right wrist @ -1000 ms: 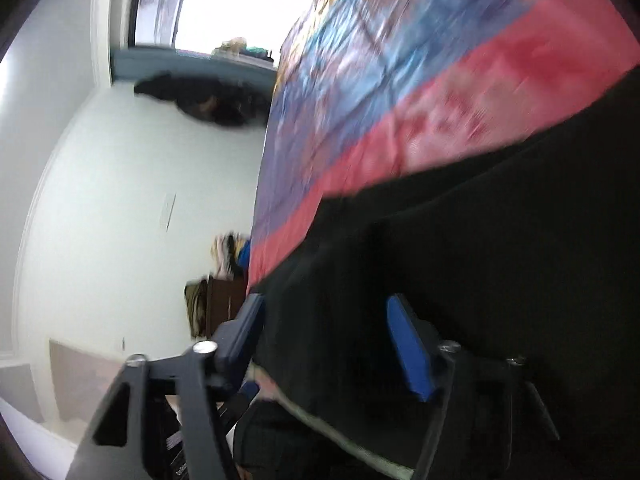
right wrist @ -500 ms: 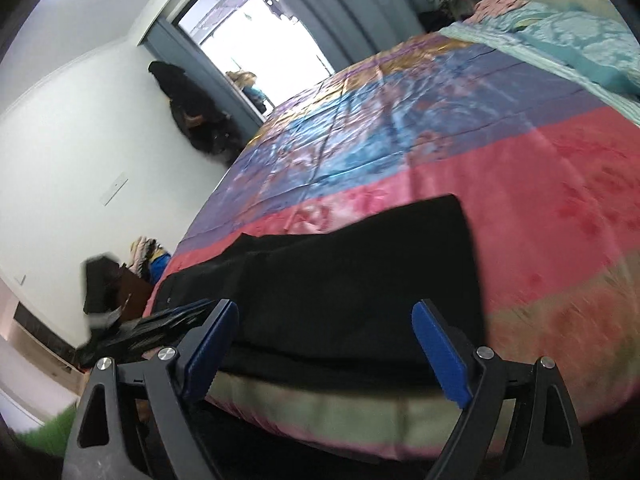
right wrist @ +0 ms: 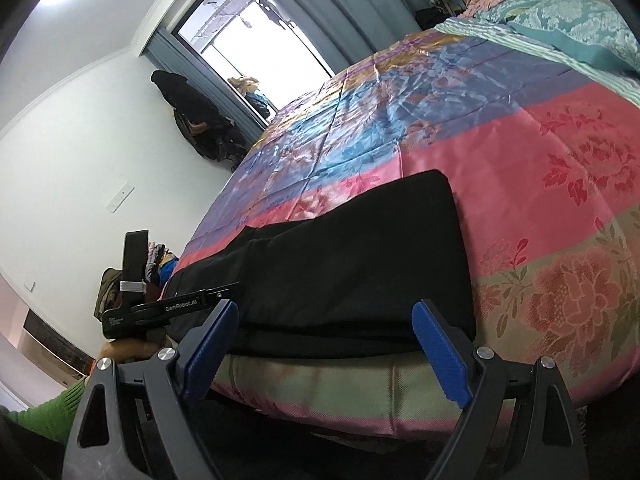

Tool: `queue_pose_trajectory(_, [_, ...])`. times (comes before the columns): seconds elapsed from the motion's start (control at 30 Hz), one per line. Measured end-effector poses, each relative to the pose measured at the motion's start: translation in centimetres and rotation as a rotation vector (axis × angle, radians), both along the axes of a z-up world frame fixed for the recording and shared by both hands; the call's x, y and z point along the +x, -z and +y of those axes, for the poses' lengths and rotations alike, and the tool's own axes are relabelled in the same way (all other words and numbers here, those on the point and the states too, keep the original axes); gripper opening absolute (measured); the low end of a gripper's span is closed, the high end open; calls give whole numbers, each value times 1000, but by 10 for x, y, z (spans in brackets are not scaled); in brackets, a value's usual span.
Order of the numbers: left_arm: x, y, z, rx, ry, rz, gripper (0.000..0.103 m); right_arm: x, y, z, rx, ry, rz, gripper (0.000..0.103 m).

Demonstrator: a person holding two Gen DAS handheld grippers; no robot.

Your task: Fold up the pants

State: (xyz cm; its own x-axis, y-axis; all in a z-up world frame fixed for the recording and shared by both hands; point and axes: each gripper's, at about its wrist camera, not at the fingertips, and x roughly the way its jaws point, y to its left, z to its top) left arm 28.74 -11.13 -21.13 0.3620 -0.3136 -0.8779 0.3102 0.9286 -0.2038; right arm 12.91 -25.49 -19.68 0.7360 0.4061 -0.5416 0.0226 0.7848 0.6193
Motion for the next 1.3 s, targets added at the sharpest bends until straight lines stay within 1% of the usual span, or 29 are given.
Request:
queue_pose_trajectory(0.03, [3, 3, 1, -12, -2, 15, 40, 0, 0, 0, 3, -2, -1, 88])
queue_pose_trajectory(0.07, [6, 7, 1, -16, -6, 26, 37, 0, 0, 0, 4, -2, -3, 88])
queue_pose_trajectory(0.1, [8, 9, 0, -20, -12, 34, 31, 1, 0, 0, 5, -1, -6, 88])
queue_pose_trajectory(0.13, [7, 9, 1, -33, -16, 35, 13, 1, -1, 0, 5, 0, -8, 88])
queue_pose_trajectory(0.17, [8, 10, 2, -53, -19, 37, 7, 0, -1, -1, 4, 3, -8, 88])
queue_pose_trajectory(0.2, [9, 10, 2, -70, -26, 39, 4, 0, 0, -2, 4, 6, -7, 88])
queue_pose_trajectory(0.27, [7, 5, 7, -94, -51, 26, 2, -1, 1, -4, 2, 16, -2, 88])
queue_pose_trajectory(0.33, [4, -8, 16, -99, -70, -16, 2, -2, -1, -7, -5, 30, 1, 88])
queue_pose_trajectory(0.4, [4, -14, 30, -110, -90, -33, 2, -4, -3, -9, -12, 39, -4, 88])
queue_pose_trajectory(0.47, [7, -10, 36, -83, -93, -26, 2, -3, -6, -9, -19, 35, -8, 88])
queue_pose_trajectory(0.53, [9, 0, 32, -63, -74, -7, 2, 8, -8, -6, -35, 6, -13, 88])
queue_pose_trajectory(0.6, [9, 5, 25, -47, -58, -6, 3, 23, -10, -2, -58, -25, -21, 88])
queue_pose_trajectory(0.63, [9, 7, 21, -37, -52, -11, 5, 35, -9, 1, -58, -60, -30, 88])
queue_pose_trajectory(0.67, [9, 7, 18, -31, -50, -12, 6, 50, -1, 4, -46, -108, -15, 88])
queue_pose_trajectory(0.7, [9, 8, 17, -23, -49, -11, 9, 66, 15, 6, -23, -152, 45, 88])
queue_pose_trajectory(0.73, [9, 8, 17, -15, -47, -8, 13, 80, 38, 8, 0, -185, 150, 89])
queue_pose_trajectory(0.77, [9, 8, 18, -17, -41, -2, 14, 90, 59, 10, 11, -199, 252, 89])
queue_pose_trajectory(0.8, [9, 6, 19, -14, -40, 1, 14, 91, 62, 9, 9, -195, 243, 88])
queue_pose_trajectory(0.83, [8, 1, 21, -12, -40, -1, 18, 90, 54, 9, -5, -193, 198, 88])
queue_pose_trajectory(0.87, [7, -5, 24, -12, -44, -9, 24, 94, 46, 9, -9, -221, 224, 88])
queue_pose_trajectory(0.9, [5, -13, 28, -7, -55, -31, 34, 97, 40, 8, 4, -243, 252, 88])
queue_pose_trajectory(0.93, [3, -23, 31, 0, -67, -68, 41, 99, 30, 1, 45, -245, 243, 88])
queue_pose_trajectory(0.97, [3, -34, 32, -2, -71, -106, 44, 100, 21, -6, 69, -238, 218, 88])
queue_pose_trajectory(1.0, [3, -40, 32, -7, -71, -128, 47, 103, 11, -15, 82, -225, 191, 88])
queue_pose_trajectory(1.03, [4, -47, 30, -19, -64, -153, 48, 109, 0, -28, 85, -204, 172, 88])
queue_pose_trajectory(1.1, [9, -52, 19, -60, -16, -176, 51, 122, -8, -43, 85, -178, 166, 88])
queue_pose_trajectory(1.17, [15, -48, 5, -70, 35, -178, 51, 143, -2, -56, 109, -180, 203, 88])
queue_pose_trajectory(1.2, [19, -38, -6, -65, 74, -167, 51, 153, 8, -60, 131, -177, 233, 88])
queue_pose_trajectory(1.3, [27, -7, -21, -4, 105, -105, 49, 171, 45, -66, 212, -137, 322, 88])
